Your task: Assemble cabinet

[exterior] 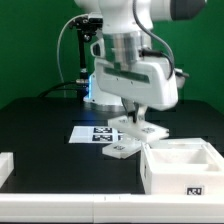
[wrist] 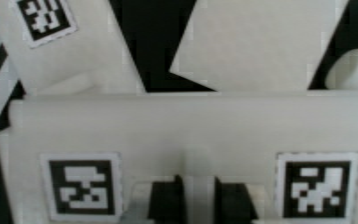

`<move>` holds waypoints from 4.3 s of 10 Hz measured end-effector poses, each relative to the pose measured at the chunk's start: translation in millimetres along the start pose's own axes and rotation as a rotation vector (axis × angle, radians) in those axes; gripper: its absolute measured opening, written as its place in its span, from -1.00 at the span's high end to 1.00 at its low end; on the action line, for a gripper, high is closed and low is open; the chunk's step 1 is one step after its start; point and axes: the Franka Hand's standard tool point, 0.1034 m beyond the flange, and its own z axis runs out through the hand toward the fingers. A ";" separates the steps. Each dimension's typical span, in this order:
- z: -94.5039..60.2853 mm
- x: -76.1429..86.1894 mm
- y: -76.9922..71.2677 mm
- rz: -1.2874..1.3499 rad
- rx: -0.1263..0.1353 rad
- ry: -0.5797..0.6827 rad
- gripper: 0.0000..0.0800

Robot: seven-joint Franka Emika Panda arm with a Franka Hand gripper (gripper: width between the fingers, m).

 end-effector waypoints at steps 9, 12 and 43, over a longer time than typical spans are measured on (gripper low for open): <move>6.1 -69.2 -15.7 0.243 -0.009 0.131 0.84; 8.2 -78.9 -15.0 0.285 -0.030 0.105 0.84; 2.7 -62.7 -47.1 0.559 -0.037 0.058 0.84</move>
Offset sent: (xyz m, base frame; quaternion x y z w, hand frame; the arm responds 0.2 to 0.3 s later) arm 0.0000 0.0000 0.0000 0.0000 0.0650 0.0000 0.9979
